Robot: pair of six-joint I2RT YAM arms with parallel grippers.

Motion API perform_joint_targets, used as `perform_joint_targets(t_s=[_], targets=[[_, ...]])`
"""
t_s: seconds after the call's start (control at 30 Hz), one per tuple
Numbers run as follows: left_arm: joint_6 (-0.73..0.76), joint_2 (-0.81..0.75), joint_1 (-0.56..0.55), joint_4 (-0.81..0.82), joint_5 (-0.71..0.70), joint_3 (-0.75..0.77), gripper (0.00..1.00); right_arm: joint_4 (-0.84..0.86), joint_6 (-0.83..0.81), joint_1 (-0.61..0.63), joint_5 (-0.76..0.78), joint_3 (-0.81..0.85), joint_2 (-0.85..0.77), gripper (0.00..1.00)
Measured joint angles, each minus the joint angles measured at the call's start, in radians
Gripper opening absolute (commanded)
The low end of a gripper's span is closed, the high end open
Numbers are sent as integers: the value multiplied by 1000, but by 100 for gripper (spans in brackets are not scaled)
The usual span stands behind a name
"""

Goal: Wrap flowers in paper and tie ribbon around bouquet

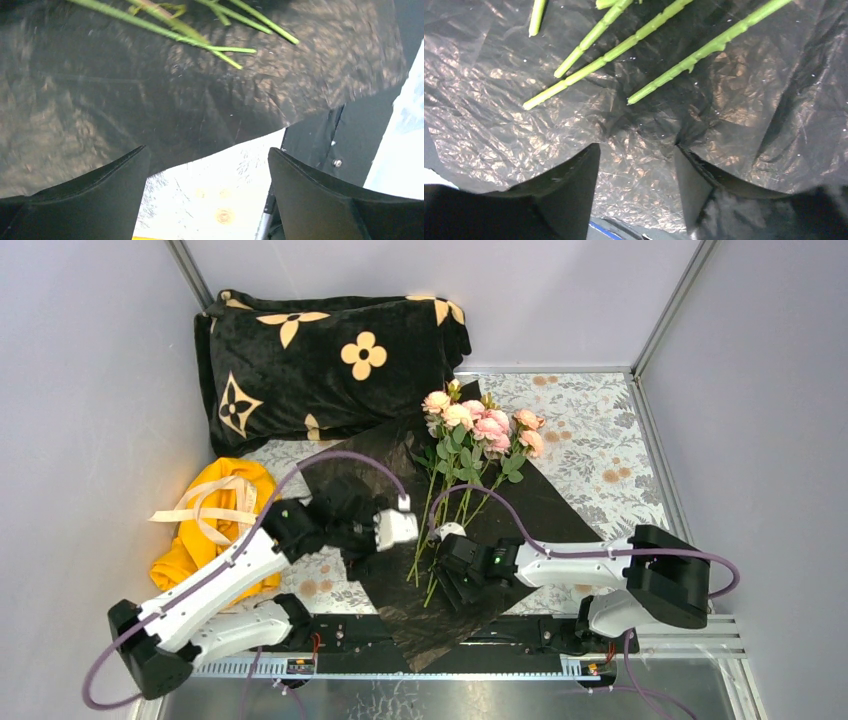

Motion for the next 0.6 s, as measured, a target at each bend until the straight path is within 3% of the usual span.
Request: perform_joint_targets(t_s=[0.13,0.33,0.47,0.6], targets=[[50,-86,-290,61,-97,-123,94,11,40,-3,45,-7,5,37],[140,-73,-662,215,-215,-354,96,40,85,-3,51,-26,-9,37],[189,-55,-789,337,-244,-455,94,51,104,-3,26,-29,-11,36],[205,-12,-857,445,-274,-518,84,55,113,-3,6,-31,-11,36]])
